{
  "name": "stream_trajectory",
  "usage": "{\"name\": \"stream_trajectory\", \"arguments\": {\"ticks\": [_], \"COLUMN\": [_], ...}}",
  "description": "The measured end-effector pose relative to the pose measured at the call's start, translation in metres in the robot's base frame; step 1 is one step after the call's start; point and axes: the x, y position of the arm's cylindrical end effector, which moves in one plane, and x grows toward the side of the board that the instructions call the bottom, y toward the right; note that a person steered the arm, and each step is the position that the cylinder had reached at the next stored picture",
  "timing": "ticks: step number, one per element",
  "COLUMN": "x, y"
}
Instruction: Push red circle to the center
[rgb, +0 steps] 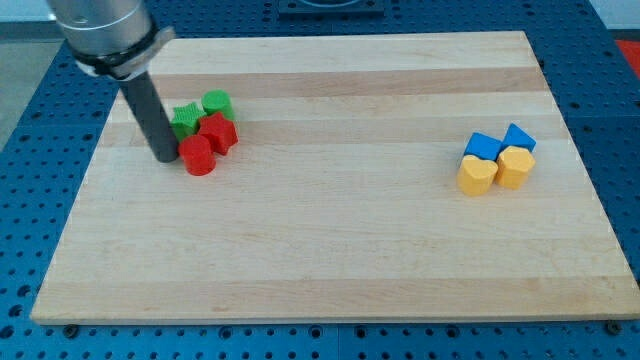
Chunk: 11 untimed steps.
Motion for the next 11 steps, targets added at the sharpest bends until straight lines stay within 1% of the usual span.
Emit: {"name": "stream_trajectory", "arguments": {"ticks": [1,2,3,4,5,7,8,11], "x": [0.0,0.0,0.0,-0.002,0.004,0.04,0.039,0.036], "y": [0.035,0.057,0.06,0.028,0.023,0.024,0.03,0.111]}}
